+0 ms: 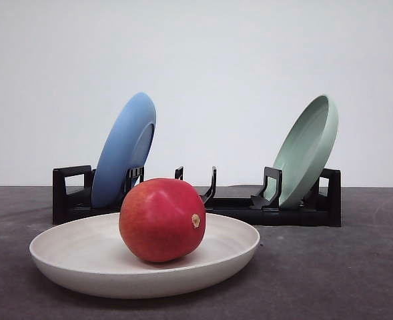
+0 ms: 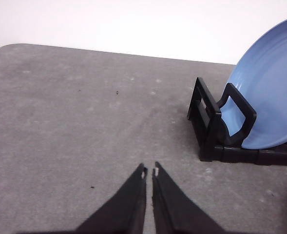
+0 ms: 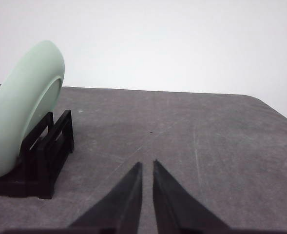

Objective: Place pomegranate in white plate

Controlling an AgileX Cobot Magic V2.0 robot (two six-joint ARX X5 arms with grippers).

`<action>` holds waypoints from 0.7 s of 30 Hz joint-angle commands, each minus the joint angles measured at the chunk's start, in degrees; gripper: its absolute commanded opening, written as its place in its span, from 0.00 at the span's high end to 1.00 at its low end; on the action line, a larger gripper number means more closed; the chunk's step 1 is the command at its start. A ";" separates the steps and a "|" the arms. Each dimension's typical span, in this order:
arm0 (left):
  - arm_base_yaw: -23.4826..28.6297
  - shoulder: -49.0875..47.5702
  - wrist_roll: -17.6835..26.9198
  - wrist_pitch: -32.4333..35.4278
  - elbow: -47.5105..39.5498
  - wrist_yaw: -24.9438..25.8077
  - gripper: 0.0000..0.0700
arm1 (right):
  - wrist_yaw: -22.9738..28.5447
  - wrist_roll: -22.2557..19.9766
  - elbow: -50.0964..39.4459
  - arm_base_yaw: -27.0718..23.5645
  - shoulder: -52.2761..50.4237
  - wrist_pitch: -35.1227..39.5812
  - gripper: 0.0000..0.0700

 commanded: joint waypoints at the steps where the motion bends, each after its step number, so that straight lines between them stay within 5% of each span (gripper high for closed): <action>1: -0.11 -0.02 -0.02 0.68 -0.52 -0.04 1.00 | 0.07 0.61 -0.24 -0.02 -0.04 0.93 0.95; 21: -0.11 -0.02 -0.02 0.69 -0.52 -0.04 1.00 | 0.06 0.61 -0.24 -0.02 -0.04 0.92 0.95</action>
